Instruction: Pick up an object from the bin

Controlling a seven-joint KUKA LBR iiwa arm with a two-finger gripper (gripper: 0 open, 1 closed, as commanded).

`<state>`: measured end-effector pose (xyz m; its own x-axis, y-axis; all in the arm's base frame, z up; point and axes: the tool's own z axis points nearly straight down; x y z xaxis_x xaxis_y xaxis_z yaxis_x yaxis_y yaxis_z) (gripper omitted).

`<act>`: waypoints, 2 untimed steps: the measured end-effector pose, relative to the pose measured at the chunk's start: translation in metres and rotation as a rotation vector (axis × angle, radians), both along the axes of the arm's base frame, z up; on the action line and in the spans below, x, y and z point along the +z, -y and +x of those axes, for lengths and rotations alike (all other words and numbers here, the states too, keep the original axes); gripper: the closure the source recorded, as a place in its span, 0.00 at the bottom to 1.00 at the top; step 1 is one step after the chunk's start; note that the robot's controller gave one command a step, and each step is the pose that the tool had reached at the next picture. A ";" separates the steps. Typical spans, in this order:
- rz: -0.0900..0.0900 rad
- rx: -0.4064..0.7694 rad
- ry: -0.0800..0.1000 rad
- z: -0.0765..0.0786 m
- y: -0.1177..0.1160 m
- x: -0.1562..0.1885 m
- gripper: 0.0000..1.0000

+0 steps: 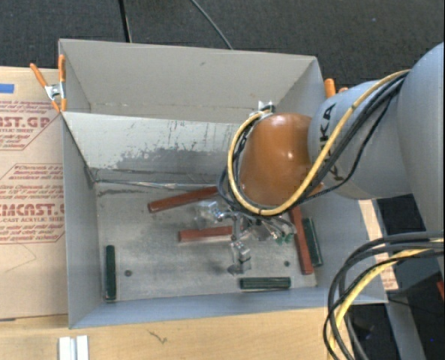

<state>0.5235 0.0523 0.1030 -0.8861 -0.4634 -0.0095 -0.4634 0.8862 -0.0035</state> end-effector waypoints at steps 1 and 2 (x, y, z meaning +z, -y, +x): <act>0.002 0.005 -0.011 0.010 -0.006 -0.033 0.00; 0.001 -0.102 -0.007 0.037 -0.004 -0.033 1.00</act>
Offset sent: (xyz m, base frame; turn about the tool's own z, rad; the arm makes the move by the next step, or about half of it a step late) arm 0.0366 0.0028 -0.0330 0.1023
